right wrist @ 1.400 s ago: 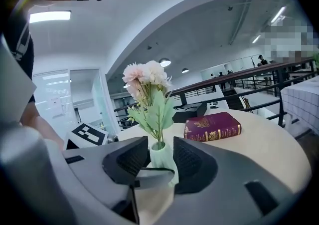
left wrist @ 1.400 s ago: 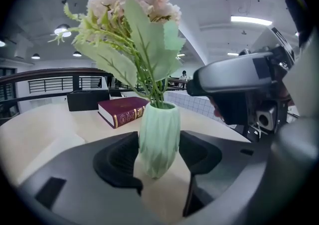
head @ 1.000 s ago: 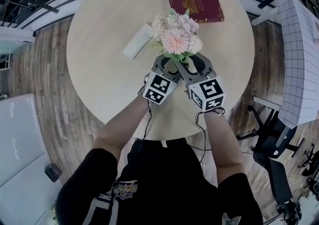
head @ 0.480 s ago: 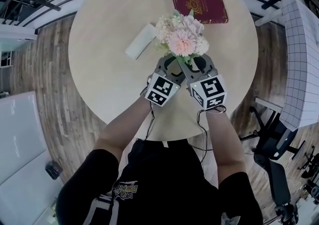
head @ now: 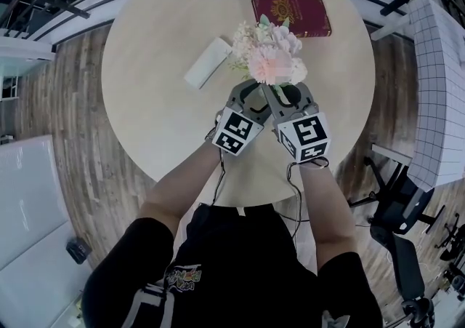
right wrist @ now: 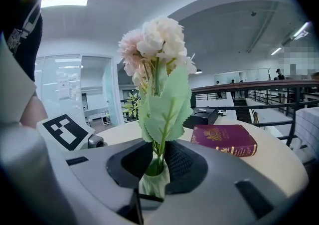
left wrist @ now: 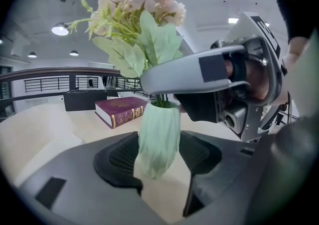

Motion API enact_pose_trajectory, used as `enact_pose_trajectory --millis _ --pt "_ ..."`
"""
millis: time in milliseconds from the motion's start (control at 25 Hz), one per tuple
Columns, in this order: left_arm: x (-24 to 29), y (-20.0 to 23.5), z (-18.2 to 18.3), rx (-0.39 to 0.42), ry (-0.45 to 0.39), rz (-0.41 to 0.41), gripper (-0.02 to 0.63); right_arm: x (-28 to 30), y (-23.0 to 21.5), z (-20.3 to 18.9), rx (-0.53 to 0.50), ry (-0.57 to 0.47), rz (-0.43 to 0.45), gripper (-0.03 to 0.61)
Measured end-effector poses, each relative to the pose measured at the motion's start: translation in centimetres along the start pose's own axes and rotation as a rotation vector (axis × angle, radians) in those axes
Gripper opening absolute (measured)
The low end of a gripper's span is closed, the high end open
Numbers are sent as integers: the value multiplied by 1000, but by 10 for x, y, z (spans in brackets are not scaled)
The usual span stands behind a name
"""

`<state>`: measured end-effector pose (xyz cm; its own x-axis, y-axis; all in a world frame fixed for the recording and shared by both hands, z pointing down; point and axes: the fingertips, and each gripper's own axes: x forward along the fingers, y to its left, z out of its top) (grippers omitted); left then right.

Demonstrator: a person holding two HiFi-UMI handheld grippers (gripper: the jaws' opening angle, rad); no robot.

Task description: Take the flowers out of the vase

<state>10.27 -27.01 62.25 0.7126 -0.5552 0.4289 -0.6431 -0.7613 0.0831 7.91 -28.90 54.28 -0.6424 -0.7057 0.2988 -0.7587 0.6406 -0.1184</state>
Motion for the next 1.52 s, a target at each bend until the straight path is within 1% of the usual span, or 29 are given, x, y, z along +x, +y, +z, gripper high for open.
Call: enact_pose_trajectory --millis 160,280,520,680,880,1040,1160,1320,1440,1480,1520 --pt "0 0 0 0 2 0 253 -5 0 10 10 -26 -7 78" --pt "0 0 0 2 4 -1 253 -11 -1 23 38 -60 -13 77" --pt "1 0 -2 9 20 3 255 -29 -1 58 73 -135 -21 75" --pt "0 0 -4 14 39 11 255 -42 0 82 77 -171 -26 74" --pt "-3 -2 -3 29 53 27 255 -62 -2 107 115 -214 -36 72" --pt "-10 -2 1 36 40 32 255 -74 -2 119 134 -240 -46 72" --pt "-22 -2 8 25 20 49 253 -84 -3 126 134 -255 -52 72" --pt "-59 -5 23 -10 -37 102 253 -100 2 128 142 -247 -53 72" --pt "-95 -7 42 -25 -85 144 249 -113 4 127 165 -251 -42 72" --pt "-106 -8 48 -37 -95 157 237 -117 6 127 175 -254 -35 72" --pt "-116 -10 51 -54 -100 170 208 -123 7 125 185 -256 -27 72"
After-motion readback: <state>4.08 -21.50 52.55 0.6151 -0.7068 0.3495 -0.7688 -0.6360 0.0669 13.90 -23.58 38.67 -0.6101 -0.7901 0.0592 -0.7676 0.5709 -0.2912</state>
